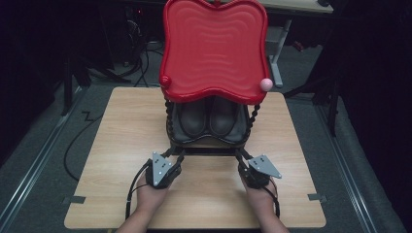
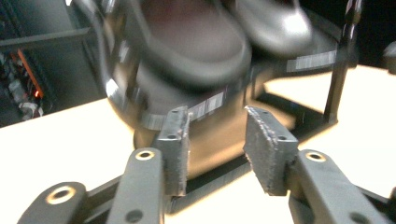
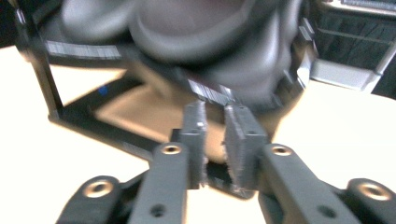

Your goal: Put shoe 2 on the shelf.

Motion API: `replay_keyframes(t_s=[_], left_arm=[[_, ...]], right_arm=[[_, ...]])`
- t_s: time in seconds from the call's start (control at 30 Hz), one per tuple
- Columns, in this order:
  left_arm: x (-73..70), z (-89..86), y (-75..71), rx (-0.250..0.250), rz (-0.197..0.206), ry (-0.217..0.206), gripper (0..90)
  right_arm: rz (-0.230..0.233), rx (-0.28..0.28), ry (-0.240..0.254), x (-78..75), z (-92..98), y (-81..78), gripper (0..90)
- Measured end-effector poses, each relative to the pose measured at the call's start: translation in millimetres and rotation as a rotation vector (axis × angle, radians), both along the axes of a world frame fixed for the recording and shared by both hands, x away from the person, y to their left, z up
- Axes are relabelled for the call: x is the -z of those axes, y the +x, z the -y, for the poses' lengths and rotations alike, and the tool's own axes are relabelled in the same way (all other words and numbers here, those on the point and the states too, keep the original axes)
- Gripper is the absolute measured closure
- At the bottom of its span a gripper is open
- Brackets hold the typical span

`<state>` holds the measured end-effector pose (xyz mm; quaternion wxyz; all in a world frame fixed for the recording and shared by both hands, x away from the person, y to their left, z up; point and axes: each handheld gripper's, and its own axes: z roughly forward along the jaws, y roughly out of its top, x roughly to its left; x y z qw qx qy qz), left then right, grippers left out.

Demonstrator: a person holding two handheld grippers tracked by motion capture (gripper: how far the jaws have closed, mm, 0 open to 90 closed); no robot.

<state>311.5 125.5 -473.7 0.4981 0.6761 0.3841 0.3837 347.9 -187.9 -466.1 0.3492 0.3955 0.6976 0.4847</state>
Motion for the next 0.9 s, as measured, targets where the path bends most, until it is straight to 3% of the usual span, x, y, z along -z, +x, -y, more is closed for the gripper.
replay_keyframes(t_s=[0.07, 0.13, 0.2, 0.27, 0.37, 0.43, 0.5, 0.57, 0.9], left_arm=[[8.9, -12.9, -12.0, -0.021, -0.022, 0.012, 54.4], [15.3, -29.3, -22.2, -0.042, -0.055, -0.017, 50.9], [17.8, -46.6, -29.7, -0.076, -0.089, -0.030, 47.7], [18.1, -60.3, -34.1, -0.102, -0.092, -0.020, 45.8], [18.5, -77.3, -35.5, -0.148, -0.104, -0.009, 42.3], [17.4, -87.3, -36.1, -0.186, -0.099, 0.008, 38.9], [15.8, -94.8, -36.7, -0.219, -0.095, -0.001, 36.6], [14.5, -100.4, -36.8, -0.233, -0.094, -0.020, 36.2], [12.9, -105.7, -35.4, -0.239, -0.089, -0.028, 35.4]], right_arm=[[-0.050, -0.007, -0.013, 6.9, 15.0, -2.2, 57.2], [-0.074, 0.000, -0.026, 13.2, 31.6, -5.0, 48.8], [-0.094, 0.005, -0.008, 18.1, 50.7, -7.5, 39.8], [-0.126, 0.038, 0.002, 19.1, 61.6, -7.5, 27.7], [-0.147, 0.094, 0.018, 20.6, 72.4, -8.5, 22.5], [-0.145, 0.090, 0.001, 21.7, 76.1, -12.2, 19.6], [-0.141, 0.097, -0.013, 21.5, 77.0, -14.7, 18.2], [-0.142, 0.102, -0.009, 20.3, 77.0, -16.4, 17.3], [-0.146, 0.130, -0.011, 20.8, 74.7, -15.2, 16.1]])
